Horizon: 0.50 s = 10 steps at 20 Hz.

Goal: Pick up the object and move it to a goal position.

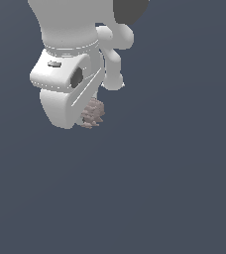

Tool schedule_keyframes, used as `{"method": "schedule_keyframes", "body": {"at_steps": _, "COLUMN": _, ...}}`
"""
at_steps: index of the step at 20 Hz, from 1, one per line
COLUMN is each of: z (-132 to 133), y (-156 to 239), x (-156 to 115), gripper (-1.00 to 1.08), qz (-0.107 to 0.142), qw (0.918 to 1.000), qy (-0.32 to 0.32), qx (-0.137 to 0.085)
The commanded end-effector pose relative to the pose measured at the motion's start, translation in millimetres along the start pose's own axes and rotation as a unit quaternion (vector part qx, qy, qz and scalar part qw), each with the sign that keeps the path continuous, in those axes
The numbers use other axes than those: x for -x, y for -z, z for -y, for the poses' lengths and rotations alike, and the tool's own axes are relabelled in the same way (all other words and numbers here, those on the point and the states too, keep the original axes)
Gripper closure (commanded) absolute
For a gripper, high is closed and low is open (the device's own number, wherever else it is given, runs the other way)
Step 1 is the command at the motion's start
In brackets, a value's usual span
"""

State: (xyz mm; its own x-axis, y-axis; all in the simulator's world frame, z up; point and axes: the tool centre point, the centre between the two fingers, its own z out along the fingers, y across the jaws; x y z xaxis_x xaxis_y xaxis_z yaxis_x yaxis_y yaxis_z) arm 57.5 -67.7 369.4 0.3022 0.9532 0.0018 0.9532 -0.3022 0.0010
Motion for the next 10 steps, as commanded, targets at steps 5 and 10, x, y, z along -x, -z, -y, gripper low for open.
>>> {"method": "schedule_keyframes", "body": {"at_steps": 5, "z": -5.2, "y": 48.7, "x": -0.9, "gripper": 1.08, "qz": 0.0, "qw": 1.0, "qy": -0.001, "qx": -0.001}}
{"method": "schedule_keyframes", "body": {"at_steps": 10, "z": -8.9, "y": 76.9, "x": -1.8, "gripper": 1.08, "qz": 0.0, "qw": 1.0, "qy": -0.001, "qx": -0.001}}
